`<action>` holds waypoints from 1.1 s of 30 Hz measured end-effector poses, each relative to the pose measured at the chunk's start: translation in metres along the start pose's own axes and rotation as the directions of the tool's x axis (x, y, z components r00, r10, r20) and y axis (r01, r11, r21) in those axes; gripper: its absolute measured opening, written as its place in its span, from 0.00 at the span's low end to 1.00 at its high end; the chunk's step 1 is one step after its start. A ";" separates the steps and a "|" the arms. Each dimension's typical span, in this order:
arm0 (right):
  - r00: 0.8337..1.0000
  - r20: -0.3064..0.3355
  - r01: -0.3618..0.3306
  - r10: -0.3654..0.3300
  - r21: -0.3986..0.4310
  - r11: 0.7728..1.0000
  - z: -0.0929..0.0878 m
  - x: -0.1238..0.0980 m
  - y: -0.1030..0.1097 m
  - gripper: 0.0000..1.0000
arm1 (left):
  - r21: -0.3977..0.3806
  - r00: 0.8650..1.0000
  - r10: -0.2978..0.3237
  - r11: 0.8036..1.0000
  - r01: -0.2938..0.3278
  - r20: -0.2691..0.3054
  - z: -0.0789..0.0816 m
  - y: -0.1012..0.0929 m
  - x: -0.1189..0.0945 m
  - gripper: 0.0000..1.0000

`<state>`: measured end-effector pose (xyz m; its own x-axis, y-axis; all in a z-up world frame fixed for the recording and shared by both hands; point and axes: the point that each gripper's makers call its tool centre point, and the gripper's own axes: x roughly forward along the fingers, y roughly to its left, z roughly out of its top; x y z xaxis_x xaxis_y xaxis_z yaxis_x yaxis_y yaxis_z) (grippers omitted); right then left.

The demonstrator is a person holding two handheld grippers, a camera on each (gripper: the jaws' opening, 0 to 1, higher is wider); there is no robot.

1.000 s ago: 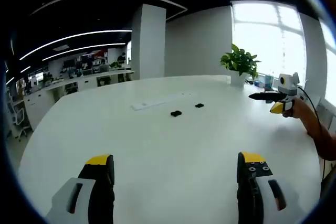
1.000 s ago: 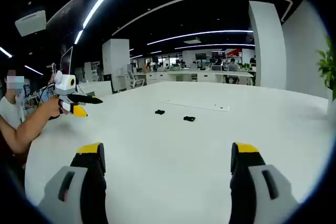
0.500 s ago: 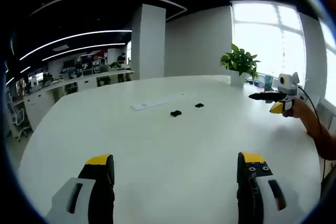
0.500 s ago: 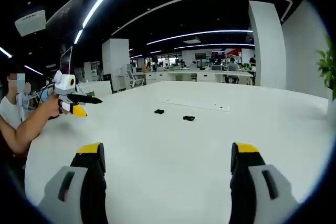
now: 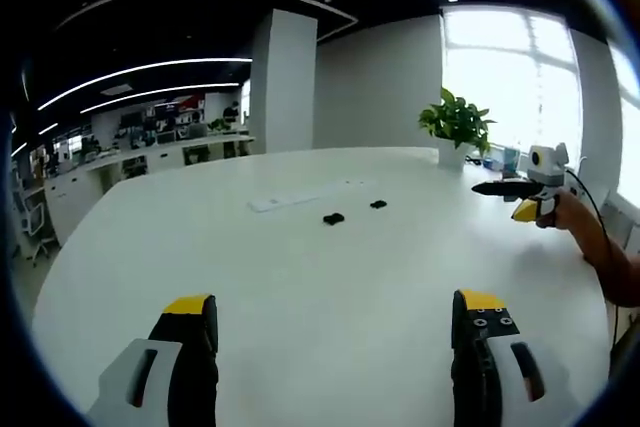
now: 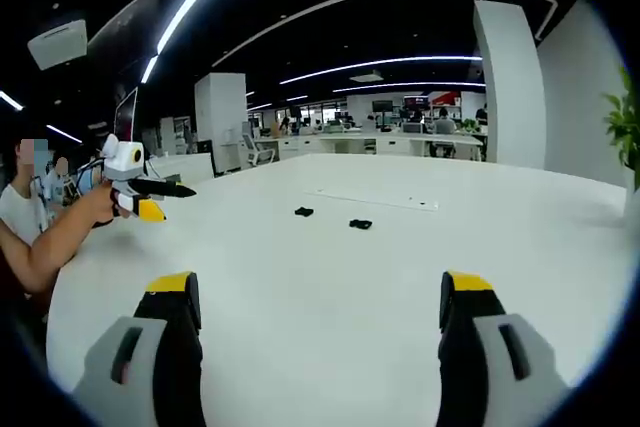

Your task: Snap the two parts of the plastic buckle together until the buckle closes and remains connected.

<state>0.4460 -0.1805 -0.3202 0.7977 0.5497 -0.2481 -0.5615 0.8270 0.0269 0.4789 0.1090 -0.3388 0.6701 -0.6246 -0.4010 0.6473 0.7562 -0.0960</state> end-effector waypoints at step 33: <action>1.000 -0.024 -0.003 0.003 -0.020 1.000 0.003 0.012 0.000 1.00 | 0.004 1.000 0.003 1.000 -0.003 0.027 0.012 -0.002 0.006 0.99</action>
<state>0.4560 -0.1739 -0.3201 0.7905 0.5491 -0.2713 -0.5686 0.8226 0.0082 0.4859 0.1010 -0.3303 0.6815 -0.6278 -0.3761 0.6468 0.7571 -0.0917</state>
